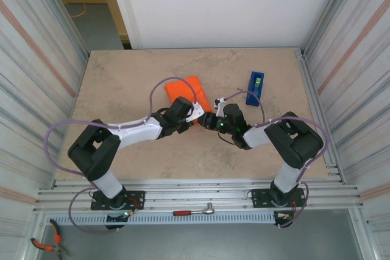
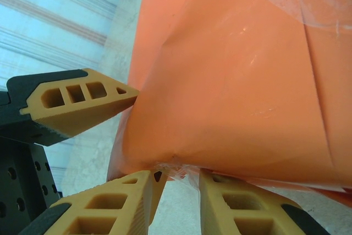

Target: Wrap the gift box in paper

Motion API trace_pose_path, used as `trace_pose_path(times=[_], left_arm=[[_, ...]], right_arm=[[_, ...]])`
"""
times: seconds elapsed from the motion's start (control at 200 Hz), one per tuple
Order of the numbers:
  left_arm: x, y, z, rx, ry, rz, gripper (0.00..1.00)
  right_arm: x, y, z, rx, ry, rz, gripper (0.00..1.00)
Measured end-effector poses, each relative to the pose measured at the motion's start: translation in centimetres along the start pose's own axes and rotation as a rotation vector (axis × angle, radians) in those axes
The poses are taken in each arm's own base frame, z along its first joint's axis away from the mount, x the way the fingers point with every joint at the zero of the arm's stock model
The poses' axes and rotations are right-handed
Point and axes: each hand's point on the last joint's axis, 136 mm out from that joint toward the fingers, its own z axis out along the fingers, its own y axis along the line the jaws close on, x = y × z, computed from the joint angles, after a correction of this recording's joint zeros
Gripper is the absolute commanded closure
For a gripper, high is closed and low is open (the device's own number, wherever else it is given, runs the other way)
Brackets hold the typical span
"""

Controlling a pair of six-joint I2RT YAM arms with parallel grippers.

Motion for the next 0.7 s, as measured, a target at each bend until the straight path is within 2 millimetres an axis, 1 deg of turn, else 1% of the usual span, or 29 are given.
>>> trace_pose_path(times=[0.346,0.701], left_arm=[[-0.09,-0.01,0.01,-0.002,0.001,0.002,0.51],[-0.10,-0.05,0.03,-0.003,0.003,0.004,0.52]], right_arm=[[0.18,0.06,0.04,0.000,0.005,0.015,0.71],[0.17,0.05,0.04,0.000,0.004,0.030,0.67]])
